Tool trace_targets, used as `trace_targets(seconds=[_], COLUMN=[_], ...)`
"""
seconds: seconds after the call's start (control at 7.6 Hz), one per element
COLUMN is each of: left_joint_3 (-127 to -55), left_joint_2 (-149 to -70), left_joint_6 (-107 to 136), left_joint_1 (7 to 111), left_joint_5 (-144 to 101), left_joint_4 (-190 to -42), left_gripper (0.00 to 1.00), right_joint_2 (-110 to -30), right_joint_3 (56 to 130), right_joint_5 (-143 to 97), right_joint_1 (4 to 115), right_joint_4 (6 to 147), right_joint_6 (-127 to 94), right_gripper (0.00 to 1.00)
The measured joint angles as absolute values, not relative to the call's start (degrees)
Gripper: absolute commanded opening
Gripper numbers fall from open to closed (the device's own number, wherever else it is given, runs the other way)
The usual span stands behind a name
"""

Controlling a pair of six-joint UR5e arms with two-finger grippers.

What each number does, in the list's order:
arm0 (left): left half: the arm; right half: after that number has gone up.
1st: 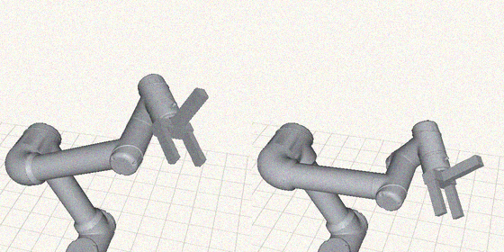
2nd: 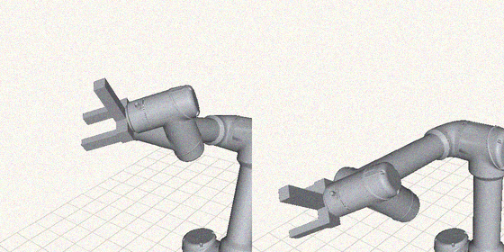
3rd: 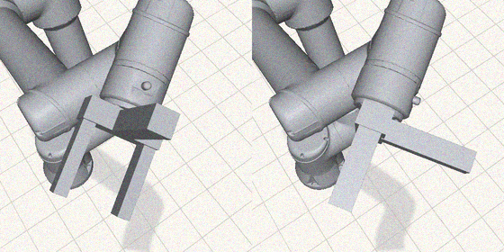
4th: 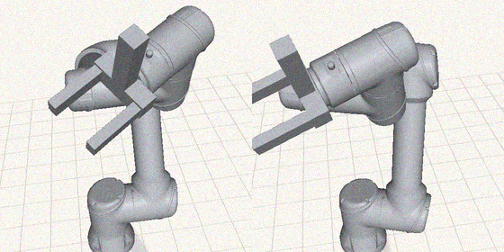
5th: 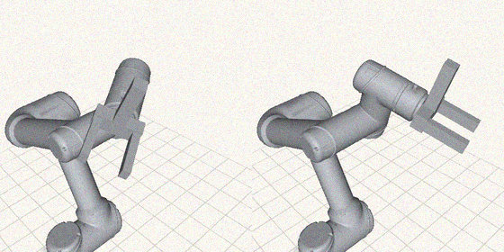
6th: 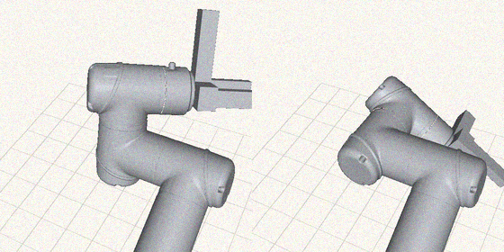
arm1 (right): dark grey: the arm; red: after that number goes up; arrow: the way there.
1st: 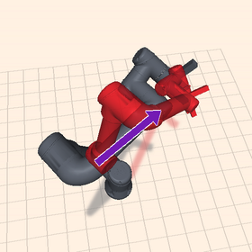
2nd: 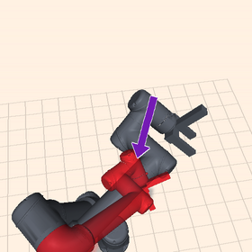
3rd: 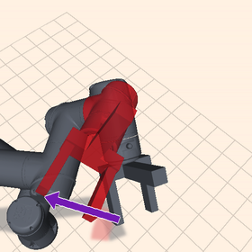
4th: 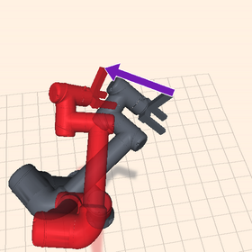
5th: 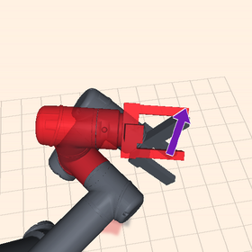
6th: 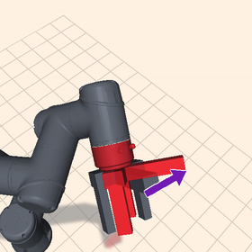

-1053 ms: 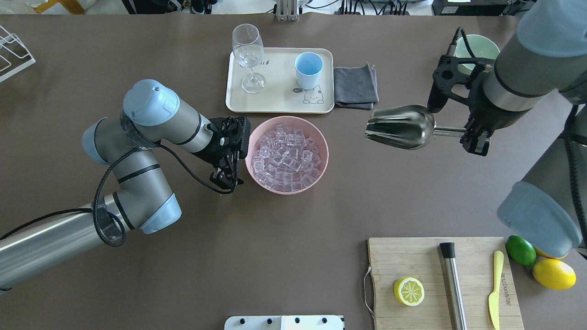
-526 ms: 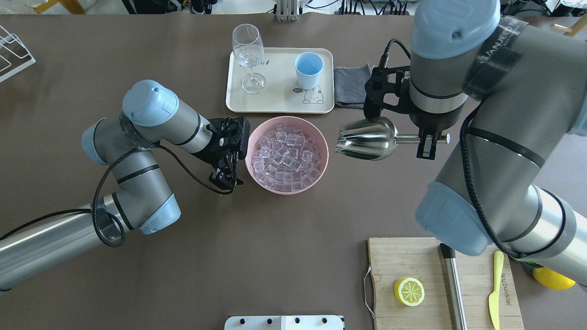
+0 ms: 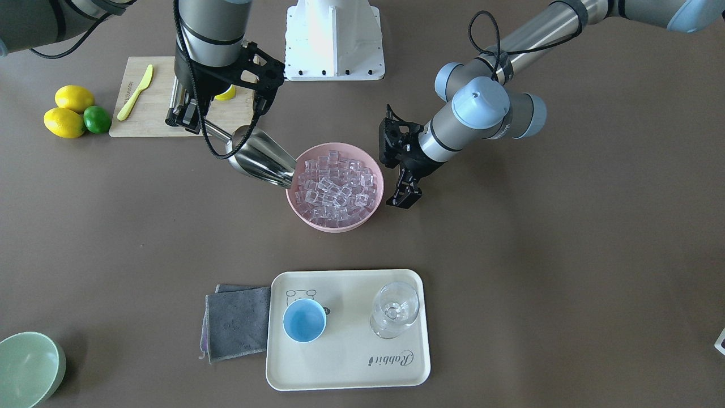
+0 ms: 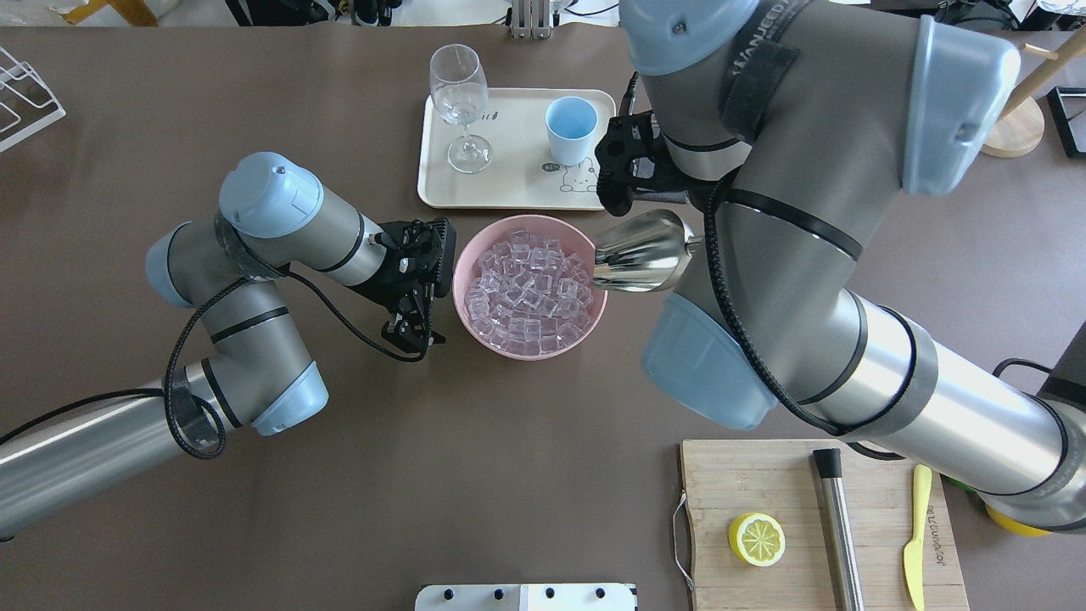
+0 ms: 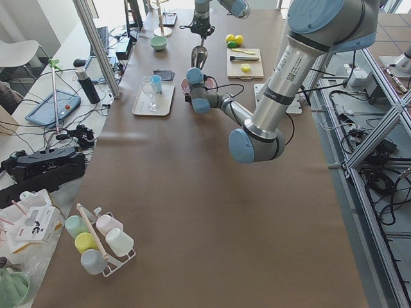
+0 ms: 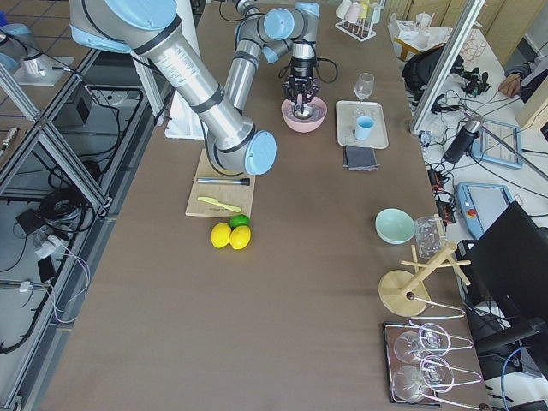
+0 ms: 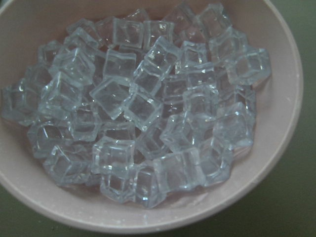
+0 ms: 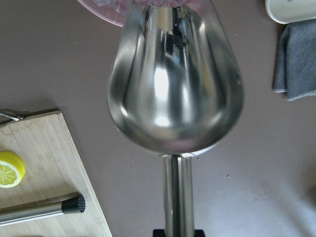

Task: Put ice in cup with scoop
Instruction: 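Lower the scoop into the ice cubes with the right gripper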

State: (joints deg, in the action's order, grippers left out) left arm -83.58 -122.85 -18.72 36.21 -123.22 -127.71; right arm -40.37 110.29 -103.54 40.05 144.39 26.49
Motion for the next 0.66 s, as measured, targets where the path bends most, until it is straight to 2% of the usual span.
trace_targets(seconds=[0.66], left_joint_3=[-83.65], left_joint_2=[-122.71], left_joint_6=[-18.72], left_joint_1=[36.30], left_joint_5=[-123.29], left_joint_4=[-127.88], left_gripper=[0.99], right_joint_2=[-30.26], right_joint_3=[97.05], right_joint_5=[-99.01], right_joint_1=[37.53], right_joint_4=[148.64], right_joint_6=[29.07], right_gripper=[0.00])
